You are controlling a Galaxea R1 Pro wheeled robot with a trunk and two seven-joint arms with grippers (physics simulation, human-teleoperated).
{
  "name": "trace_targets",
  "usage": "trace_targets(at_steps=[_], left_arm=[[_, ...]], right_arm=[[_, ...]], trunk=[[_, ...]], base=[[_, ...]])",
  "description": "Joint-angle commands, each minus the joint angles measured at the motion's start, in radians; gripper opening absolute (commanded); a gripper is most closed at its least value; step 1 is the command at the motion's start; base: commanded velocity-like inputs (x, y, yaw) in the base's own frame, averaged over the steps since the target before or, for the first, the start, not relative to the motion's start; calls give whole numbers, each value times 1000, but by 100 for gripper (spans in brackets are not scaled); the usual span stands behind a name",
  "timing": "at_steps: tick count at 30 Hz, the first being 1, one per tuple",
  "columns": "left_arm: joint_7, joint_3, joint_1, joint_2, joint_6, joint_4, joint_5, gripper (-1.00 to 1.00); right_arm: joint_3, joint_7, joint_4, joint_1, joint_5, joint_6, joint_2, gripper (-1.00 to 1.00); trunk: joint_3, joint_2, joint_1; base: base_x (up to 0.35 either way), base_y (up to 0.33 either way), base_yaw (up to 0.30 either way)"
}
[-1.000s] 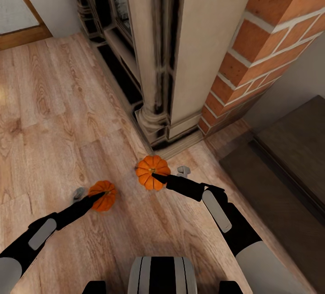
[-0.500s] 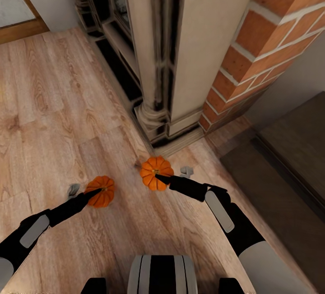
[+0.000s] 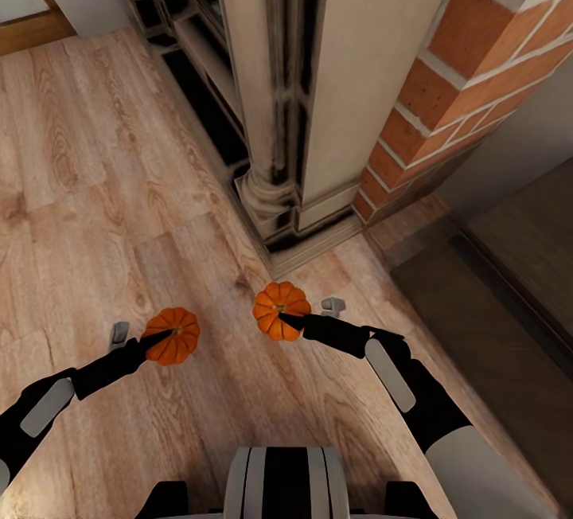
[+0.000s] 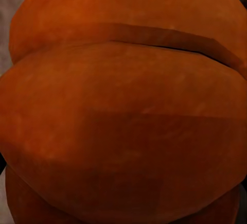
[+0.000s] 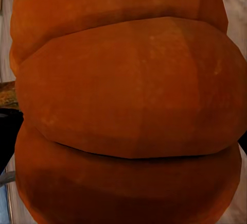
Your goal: Place each of the two pumpkins and all three candles from the living room inside a cabinet in the living room (use any cabinet), then make sure every cabinet is closed, and position the cauldron so it is next to a table in the living room.
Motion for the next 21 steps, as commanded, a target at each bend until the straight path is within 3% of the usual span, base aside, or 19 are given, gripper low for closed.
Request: trace_targets(at_steps=[1,11,15,21], left_arm=[[0,0,0,0,1,0,1,-100],[0,0,0,0,-1,1,1,-100],[-22,5,8,23,21,-21,2,-100],[-10,7,11,20,4,8,4,-100]], right_arm=[[0,0,0,0,-1,-1,0,-100],[0,1,-4,0,1,2,0,-100],[0,23,2,1,3,1,-20,-100],[0,-3,2,1,4,2,-23,-100]], trunk=[[0,0,0],[0,0,0],[0,0,0],[8,0,-1]], base=[[0,0,0],[0,0,0],[0,0,0],[0,0,0]])
